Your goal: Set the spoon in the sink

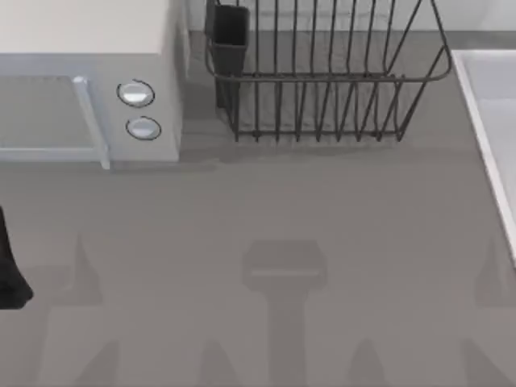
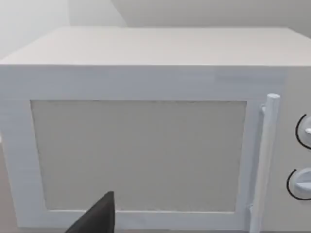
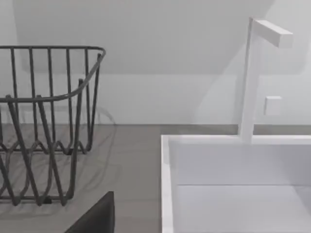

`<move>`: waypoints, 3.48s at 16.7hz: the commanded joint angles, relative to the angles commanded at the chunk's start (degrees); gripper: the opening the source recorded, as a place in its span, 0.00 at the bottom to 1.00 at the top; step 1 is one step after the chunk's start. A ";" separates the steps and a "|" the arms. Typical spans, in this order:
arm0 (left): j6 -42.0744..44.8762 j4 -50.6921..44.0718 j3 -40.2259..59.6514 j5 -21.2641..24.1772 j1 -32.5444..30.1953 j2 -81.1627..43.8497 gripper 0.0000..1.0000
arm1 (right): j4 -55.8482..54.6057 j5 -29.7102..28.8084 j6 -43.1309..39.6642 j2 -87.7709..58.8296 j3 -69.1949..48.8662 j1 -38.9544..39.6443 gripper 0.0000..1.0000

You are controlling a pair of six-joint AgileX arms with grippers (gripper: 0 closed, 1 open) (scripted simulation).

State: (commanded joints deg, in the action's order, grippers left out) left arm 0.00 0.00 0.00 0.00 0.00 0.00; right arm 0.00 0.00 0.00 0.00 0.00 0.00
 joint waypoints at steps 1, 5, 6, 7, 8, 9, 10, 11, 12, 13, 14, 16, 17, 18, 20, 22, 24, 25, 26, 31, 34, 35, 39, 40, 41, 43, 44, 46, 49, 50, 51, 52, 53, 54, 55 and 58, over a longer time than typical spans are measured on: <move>0.00 0.00 0.00 0.00 0.00 0.00 1.00 | 0.00 0.00 0.00 0.00 0.00 0.00 1.00; 0.00 0.00 0.00 0.00 0.00 0.00 1.00 | 3.28 -0.07 -3.62 -3.77 -3.32 -1.57 1.00; 0.00 0.00 0.00 0.00 0.00 0.00 1.00 | 5.28 -0.07 -5.85 -6.21 -5.31 -2.48 1.00; 0.00 0.00 0.00 0.00 0.00 0.00 1.00 | 7.66 -0.05 -8.48 -9.27 -7.61 -3.54 1.00; 0.00 0.00 0.00 0.00 0.00 0.00 1.00 | 10.38 -0.02 -11.44 -12.92 -10.18 -4.72 1.00; 0.00 0.00 0.00 0.00 0.00 0.00 1.00 | 13.40 0.03 -14.65 -17.14 -12.97 -6.01 1.00; 0.00 0.00 0.00 0.00 0.00 0.00 1.00 | 16.68 0.08 -18.08 -21.88 -15.91 -7.39 1.00; 0.00 0.00 0.00 0.00 0.00 0.00 1.00 | 20.12 0.14 -21.66 -27.01 -18.94 -8.84 1.00; 0.00 0.00 0.00 0.00 0.00 0.00 1.00 | 23.69 0.20 -25.34 -32.43 -22.03 -10.33 1.00; 0.00 0.00 0.00 0.00 0.00 0.00 1.00 | 27.32 0.25 -29.06 -38.00 -25.14 -11.85 1.00; 0.00 0.00 0.00 0.00 0.00 0.00 1.00 | 30.95 0.29 -32.77 -43.60 -28.24 -13.39 1.00; 0.00 0.00 0.00 0.00 0.00 0.00 1.00 | 38.03 0.34 -40.01 -54.39 -34.33 -16.41 1.00; 0.00 0.00 0.00 0.00 0.00 0.00 1.00 | 41.38 0.35 -43.47 -59.36 -37.28 -17.87 1.00; 0.00 0.00 0.00 0.00 0.00 0.00 1.00 | 44.53 0.36 -46.74 -63.90 -40.12 -19.25 1.00; 0.00 0.00 0.00 0.00 0.00 0.00 1.00 | 50.12 0.33 -52.70 -71.71 -45.37 -21.77 1.00; 0.00 0.00 0.00 0.00 0.00 0.00 1.00 | 54.61 0.30 -57.68 -77.89 -49.84 -23.84 1.00; 0.00 0.00 0.00 0.00 0.00 0.00 1.00 | 57.81 0.29 -61.33 -82.52 -53.22 -25.34 1.00; 0.00 0.00 0.00 0.00 0.00 0.00 1.00 | 58.87 0.29 -62.57 -84.12 -54.39 -25.85 1.00; 0.00 0.00 0.00 0.00 0.00 0.00 1.00 | 59.52 0.28 -63.32 -85.10 -55.11 -26.16 1.00; 0.00 0.00 0.00 0.00 0.00 0.00 1.00 | 59.61 0.29 -63.53 -85.28 -55.21 -26.01 1.00; 0.00 0.00 0.00 0.00 0.00 0.00 1.00 | 57.32 0.28 -63.39 -86.45 -53.79 -26.04 1.00; 0.00 0.00 0.00 0.00 0.00 0.00 1.00 | 55.36 0.28 -63.31 -87.36 -52.72 -26.03 1.00; 0.00 0.00 0.00 0.00 0.00 0.00 1.00 | 42.72 0.28 -63.17 -92.97 -46.56 -25.98 1.00; 0.00 0.00 0.00 0.00 0.00 0.00 1.00 | 39.78 0.28 -63.12 -94.35 -45.02 -25.97 1.00; 0.00 0.00 0.00 0.00 0.00 0.00 1.00 | 37.42 0.28 -63.10 -95.56 -43.73 -25.97 1.00; 0.00 0.00 0.00 0.00 0.00 0.00 1.00 | 34.55 0.28 -63.13 -97.23 -42.03 -25.98 1.00; 0.00 0.00 0.00 0.00 0.00 0.00 1.00 | 34.03 0.28 -63.11 -97.53 -41.70 -25.98 1.00; 0.00 0.00 0.00 0.00 0.00 0.00 1.00 | 33.99 0.27 -63.11 -97.54 -41.68 -25.98 1.00; 0.00 0.00 0.00 0.00 0.00 0.00 1.00 | 33.99 0.27 -63.11 -97.54 -41.68 -25.98 0.92; 0.00 0.00 0.00 0.00 0.00 0.00 1.00 | 33.99 0.27 -63.11 -97.54 -41.68 -25.98 0.85; 0.00 0.00 0.00 0.00 0.00 0.00 1.00 | 33.99 0.27 -63.11 -97.54 -41.68 -25.98 0.77; 0.00 0.00 0.00 0.00 0.00 0.00 1.00 | 33.99 0.27 -63.11 -97.54 -41.68 -25.98 0.70; 0.00 0.00 0.00 0.00 0.00 0.00 1.00 | 33.99 0.27 -63.11 -97.54 -41.68 -25.98 0.62; 0.00 0.00 0.00 0.00 0.00 0.00 1.00 | 33.99 0.27 -63.11 -97.54 -41.68 -25.98 0.55; 0.00 0.00 0.00 0.00 0.00 0.00 1.00 | 33.99 0.27 -63.11 -97.54 -41.68 -25.98 0.47; 0.00 0.00 0.00 0.00 0.00 0.00 1.00 | 33.99 0.27 -63.11 -97.54 -41.68 -25.98 0.25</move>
State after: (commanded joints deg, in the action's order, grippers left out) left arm 0.00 0.00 0.00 0.00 0.00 0.00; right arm 33.99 0.27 -63.11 -97.54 -41.68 -25.98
